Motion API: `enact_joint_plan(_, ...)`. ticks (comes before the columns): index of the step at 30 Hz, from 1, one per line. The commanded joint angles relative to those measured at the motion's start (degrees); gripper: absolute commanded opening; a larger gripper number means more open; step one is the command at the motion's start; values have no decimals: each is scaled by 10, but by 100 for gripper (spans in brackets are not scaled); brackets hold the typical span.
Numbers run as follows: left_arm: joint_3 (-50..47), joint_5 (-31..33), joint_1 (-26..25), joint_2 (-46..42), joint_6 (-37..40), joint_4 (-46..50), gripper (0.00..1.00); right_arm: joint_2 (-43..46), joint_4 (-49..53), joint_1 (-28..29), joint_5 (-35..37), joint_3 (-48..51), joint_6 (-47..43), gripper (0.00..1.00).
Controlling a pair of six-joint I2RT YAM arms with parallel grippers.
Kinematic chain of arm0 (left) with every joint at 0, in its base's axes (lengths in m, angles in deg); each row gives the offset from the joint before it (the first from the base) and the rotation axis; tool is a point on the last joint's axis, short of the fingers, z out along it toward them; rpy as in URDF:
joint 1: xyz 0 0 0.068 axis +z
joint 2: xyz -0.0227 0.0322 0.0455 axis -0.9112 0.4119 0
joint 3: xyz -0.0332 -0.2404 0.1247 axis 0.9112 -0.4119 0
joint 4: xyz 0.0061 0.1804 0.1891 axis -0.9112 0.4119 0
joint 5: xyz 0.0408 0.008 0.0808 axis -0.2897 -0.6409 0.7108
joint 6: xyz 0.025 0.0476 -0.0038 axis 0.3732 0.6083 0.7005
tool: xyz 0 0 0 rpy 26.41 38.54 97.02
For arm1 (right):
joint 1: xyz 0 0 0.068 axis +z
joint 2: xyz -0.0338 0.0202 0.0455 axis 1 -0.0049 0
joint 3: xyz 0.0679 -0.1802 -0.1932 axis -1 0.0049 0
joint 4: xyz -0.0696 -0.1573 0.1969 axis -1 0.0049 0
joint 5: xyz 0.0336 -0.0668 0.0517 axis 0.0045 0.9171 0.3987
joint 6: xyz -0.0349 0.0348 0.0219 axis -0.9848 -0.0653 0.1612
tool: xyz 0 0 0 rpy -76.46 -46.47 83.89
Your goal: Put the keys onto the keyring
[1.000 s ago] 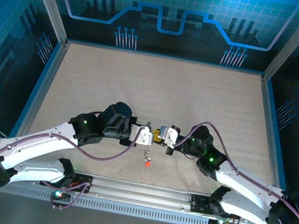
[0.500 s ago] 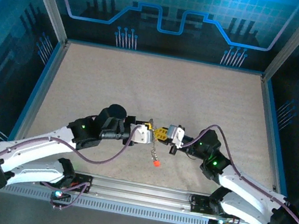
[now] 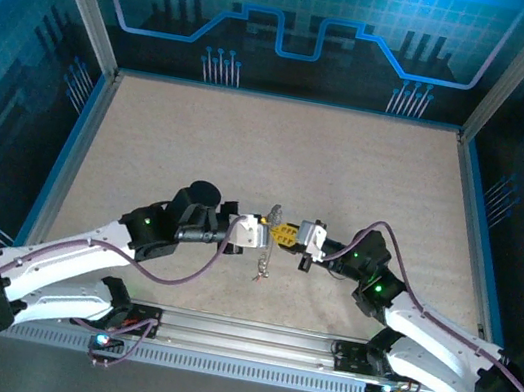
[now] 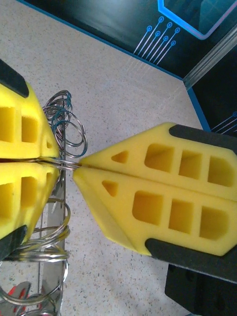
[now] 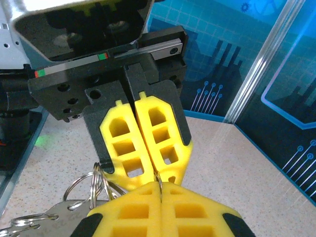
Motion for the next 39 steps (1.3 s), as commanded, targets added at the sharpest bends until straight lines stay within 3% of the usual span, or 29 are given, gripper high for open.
enact_joint_plan(1,10,20,12,-20,16,14,0,12,32,-4,-9,0,-31,0)
enact_joint_plan(3,29,21,11,-15,31,47,0,9,90,-4,-14,-18,-54,0)
enact_joint_plan(5,61,18,11,-2,50,97,0,-2,119,-2,-8,-28,-63,16)
enact_joint_plan(8,94,22,11,17,64,143,0,-12,118,0,5,-28,-56,25)
enact_joint_plan(13,132,15,10,37,83,186,0,-25,107,11,13,-31,-48,32)
enact_joint_plan(19,163,16,0,61,115,239,0,-26,78,18,20,-32,-31,33)
enact_joint_plan(28,177,22,-21,72,124,266,0,-46,58,32,12,-38,-28,29)
enact_joint_plan(37,181,21,-29,64,118,279,1,-53,32,57,26,-34,-25,2)
enact_joint_plan(39,178,21,-29,58,109,275,2,-47,27,57,31,-29,-24,0)
